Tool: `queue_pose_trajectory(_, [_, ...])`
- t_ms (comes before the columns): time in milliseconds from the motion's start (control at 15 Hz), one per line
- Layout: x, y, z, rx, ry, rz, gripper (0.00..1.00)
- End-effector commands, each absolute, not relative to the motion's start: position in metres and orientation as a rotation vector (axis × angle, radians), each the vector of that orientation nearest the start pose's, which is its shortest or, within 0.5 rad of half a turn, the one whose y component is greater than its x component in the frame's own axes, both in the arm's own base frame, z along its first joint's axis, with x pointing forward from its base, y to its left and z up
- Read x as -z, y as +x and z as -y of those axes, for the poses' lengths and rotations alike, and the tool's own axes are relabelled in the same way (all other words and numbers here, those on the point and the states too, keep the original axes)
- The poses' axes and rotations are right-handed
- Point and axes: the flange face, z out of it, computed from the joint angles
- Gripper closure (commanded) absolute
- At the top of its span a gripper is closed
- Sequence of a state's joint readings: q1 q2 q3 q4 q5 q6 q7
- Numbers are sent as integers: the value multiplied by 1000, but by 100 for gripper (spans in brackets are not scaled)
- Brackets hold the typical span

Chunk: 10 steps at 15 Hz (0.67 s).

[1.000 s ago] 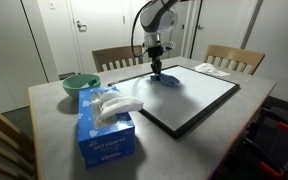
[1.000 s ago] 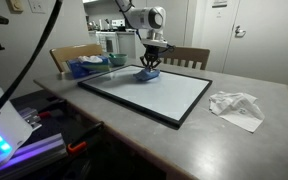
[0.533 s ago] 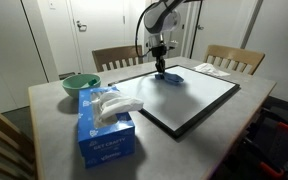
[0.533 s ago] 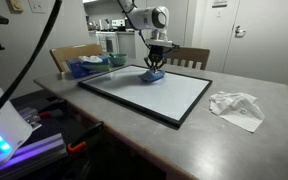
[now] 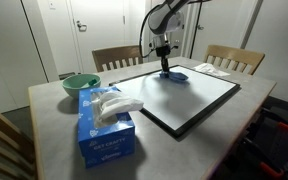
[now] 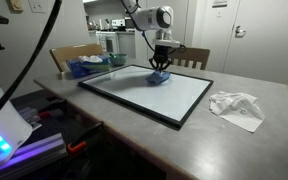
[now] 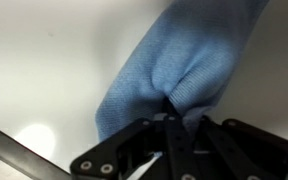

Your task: Use the cloth to wipe the whiteboard

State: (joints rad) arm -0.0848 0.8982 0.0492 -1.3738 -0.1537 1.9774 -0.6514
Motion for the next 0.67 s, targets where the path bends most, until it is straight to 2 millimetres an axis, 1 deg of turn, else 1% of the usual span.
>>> queue_pose_trajectory(0, [-117,691,72,-511,-2882,1091,98])
queue_pose_trajectory(600, [-108,681,118,-514,-2877,1067,98])
